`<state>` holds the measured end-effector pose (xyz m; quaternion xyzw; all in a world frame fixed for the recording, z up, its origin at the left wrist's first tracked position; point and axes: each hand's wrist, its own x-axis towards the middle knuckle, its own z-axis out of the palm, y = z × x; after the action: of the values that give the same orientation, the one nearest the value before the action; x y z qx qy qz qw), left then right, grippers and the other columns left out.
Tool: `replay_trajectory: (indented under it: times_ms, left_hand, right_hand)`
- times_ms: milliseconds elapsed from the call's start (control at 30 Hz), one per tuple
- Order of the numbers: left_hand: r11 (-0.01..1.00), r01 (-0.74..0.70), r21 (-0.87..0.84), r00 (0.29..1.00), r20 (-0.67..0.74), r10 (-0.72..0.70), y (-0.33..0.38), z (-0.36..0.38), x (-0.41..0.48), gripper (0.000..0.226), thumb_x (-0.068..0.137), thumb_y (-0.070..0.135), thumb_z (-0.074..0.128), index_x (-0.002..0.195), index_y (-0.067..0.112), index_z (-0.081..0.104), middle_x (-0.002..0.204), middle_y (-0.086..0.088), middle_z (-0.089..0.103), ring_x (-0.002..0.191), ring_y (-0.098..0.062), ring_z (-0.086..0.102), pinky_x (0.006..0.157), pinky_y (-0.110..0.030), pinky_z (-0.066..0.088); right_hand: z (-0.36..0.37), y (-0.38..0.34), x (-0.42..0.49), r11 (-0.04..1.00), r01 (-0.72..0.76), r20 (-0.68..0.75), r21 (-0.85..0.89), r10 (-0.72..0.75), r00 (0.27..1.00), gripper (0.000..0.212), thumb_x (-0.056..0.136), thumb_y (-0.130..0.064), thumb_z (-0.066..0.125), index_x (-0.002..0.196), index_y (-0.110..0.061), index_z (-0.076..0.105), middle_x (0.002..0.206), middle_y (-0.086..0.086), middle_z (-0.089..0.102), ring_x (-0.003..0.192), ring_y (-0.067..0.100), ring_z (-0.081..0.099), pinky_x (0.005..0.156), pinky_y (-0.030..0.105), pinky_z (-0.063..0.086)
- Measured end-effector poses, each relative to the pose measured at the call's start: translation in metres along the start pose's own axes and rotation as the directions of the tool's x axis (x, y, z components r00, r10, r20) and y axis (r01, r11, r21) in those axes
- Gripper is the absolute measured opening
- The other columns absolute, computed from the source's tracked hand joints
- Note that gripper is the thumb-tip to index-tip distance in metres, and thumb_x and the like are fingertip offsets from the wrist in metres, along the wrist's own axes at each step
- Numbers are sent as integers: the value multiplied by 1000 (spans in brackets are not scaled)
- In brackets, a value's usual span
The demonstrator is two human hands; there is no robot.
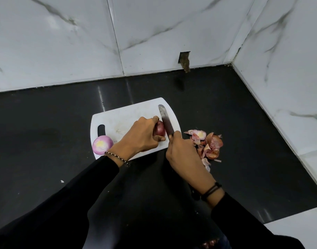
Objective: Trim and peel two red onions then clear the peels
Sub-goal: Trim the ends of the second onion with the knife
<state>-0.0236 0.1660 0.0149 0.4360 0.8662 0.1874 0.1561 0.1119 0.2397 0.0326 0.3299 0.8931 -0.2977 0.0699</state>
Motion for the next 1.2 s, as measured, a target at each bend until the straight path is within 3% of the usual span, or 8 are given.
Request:
replay_trajectory:
  times_ms: [133, 333, 467, 600, 767, 867, 1033, 1200]
  left_hand:
    - [1000, -6, 18, 1000, 15, 6, 0, -1, 3, 42, 85, 35, 75, 110, 8, 57, 88, -10, 61, 74, -21, 48, 66, -28, 36]
    - [998, -54, 31, 998, 29, 53, 2, 1, 9, 46, 86, 33, 74, 118, 6, 56, 97, -13, 65, 77, -20, 48, 69, -29, 41]
    - [997, -77, -4, 997, 18, 77, -2, 0, 9, 40, 85, 32, 76, 110, 6, 59, 81, -2, 55, 66, -14, 45, 59, -21, 35]
    - [997, -70, -12, 997, 11, 70, -1, -3, 9, 38, 83, 31, 76, 106, 6, 60, 82, -9, 62, 68, -19, 49, 62, -30, 41]
    - [997, -82, -15, 996, 42, 82, -3, -2, 10, 48, 84, 34, 77, 120, 9, 59, 93, -8, 65, 77, -20, 56, 72, -31, 50]
    - [995, -80, -54, 996, 22, 81, -5, -1, 9, 49, 84, 36, 77, 120, 8, 59, 98, -12, 69, 82, -26, 60, 79, -41, 55]
    - [994, -56, -98, 998, -32, 53, -4, 0, 3, 42, 83, 28, 77, 115, 5, 62, 92, -14, 70, 80, -28, 62, 78, -43, 54]
    - [997, -77, -18, 997, 8, 78, -2, -1, 5, 48, 83, 35, 76, 118, 6, 60, 96, -14, 69, 80, -26, 59, 77, -41, 54]
  right_hand:
    - [-5, 0, 3, 994, 70, 1, -83, -70, 998, 23, 103, -16, 34, 119, -2, 44, 94, 12, 46, 99, 38, 59, 75, 37, 36]
    - [2, 13, -5, 999, -25, 56, -35, 27, 998, 19, 106, -20, 36, 118, -8, 44, 101, 16, 57, 80, 33, 61, 63, 38, 42]
    - [2, 7, 11, 999, -29, 15, 45, 28, 999, 17, 105, -22, 37, 112, -8, 45, 103, 19, 59, 82, 35, 62, 65, 40, 46]
    - [-1, 4, 18, 1000, 28, 14, -3, -28, 999, 25, 104, -19, 35, 118, -2, 46, 99, 13, 50, 76, 23, 52, 68, 34, 38]
    - [1, 10, -13, 991, 88, 20, -103, -86, 996, 26, 104, -18, 28, 119, -2, 43, 94, 11, 44, 95, 36, 58, 75, 35, 36]
    - [1, 8, -6, 995, 77, 0, -64, -77, 997, 25, 103, -18, 29, 116, -2, 44, 93, 12, 45, 96, 38, 58, 74, 37, 37]
    - [-3, -11, 8, 998, -30, 33, 49, 29, 999, 21, 104, -15, 32, 120, -5, 42, 112, 21, 53, 96, 39, 58, 72, 42, 44]
    - [-5, -11, -12, 997, -80, 61, 14, 79, 995, 21, 104, -13, 36, 124, -6, 40, 117, 21, 54, 103, 40, 59, 77, 43, 45]
